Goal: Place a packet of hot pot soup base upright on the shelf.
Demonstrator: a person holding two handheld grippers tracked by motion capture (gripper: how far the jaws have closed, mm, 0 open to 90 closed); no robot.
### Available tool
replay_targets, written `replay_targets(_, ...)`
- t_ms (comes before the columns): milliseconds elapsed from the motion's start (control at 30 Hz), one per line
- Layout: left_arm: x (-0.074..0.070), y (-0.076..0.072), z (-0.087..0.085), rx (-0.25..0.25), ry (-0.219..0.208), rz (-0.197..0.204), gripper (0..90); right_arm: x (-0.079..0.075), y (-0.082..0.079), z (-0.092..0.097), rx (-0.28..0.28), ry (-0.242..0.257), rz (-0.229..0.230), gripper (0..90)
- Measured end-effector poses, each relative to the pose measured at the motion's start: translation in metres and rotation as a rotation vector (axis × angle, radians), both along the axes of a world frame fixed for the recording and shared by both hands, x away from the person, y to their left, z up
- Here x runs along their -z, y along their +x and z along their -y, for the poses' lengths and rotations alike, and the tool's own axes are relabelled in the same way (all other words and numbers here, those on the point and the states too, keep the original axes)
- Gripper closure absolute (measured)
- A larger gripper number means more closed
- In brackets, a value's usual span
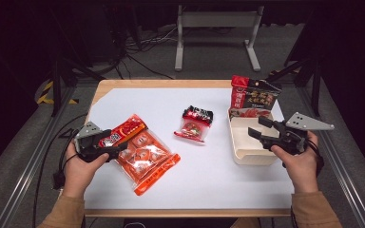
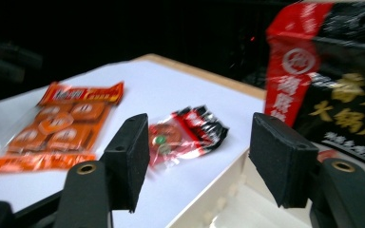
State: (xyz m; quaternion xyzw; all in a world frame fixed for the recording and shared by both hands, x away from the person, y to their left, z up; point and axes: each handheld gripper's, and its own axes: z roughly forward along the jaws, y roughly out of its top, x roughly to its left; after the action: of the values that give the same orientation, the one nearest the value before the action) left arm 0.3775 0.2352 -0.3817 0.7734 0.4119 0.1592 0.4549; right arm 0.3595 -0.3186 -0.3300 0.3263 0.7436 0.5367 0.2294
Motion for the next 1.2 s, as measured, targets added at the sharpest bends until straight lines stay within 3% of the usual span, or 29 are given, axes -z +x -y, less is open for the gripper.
replay_targets(200, 0.001, 0.0, -0.009, -0.019, -0.02, 0.001, 11.5, 0.005, -0.009, -0.01, -0.034, -0.002, -0.002, 37.1)
replay_targets(367, 0.0, -0.002, -0.017, -0.055, 0.005, -0.003, 19.2, 0.011, -0.012, -0.019, -0.066, 0.016, -0.016, 36.5)
replay_targets(633, -0.002, 0.0, -0.027, -0.078, -0.031, 0.028, 16.8, 0.013, -0.018, -0.028, -0.121, 0.025, -0.024, 38.1)
replay_targets(900, 0.001, 0.009, -0.032, -0.091, 0.001, 0.032, 17.2, 0.018, -0.02, -0.03, -0.141, 0.021, -0.013, 37.9)
replay_targets(1067, 0.007, 0.016, -0.039, -0.142, 0.034, 0.029, 14.9, 0.021, -0.02, -0.033, -0.154, 0.018, -0.017, 35.4)
replay_targets(1133, 0.009, 0.018, -0.043, -0.165, 0.028, 0.024, 12.9, 0.021, -0.02, -0.034, -0.157, 0.014, -0.019, 35.1)
replay_targets(1167, 0.011, 0.019, -0.046, -0.18, 0.01, 0.021, 12.9, 0.022, -0.02, -0.036, -0.163, 0.012, -0.02, 34.6)
replay_targets(1200, 0.017, 0.022, -0.051, -0.203, -0.039, 0.026, 12.1, 0.024, -0.02, -0.038, -0.17, 0.006, -0.021, 34.3)
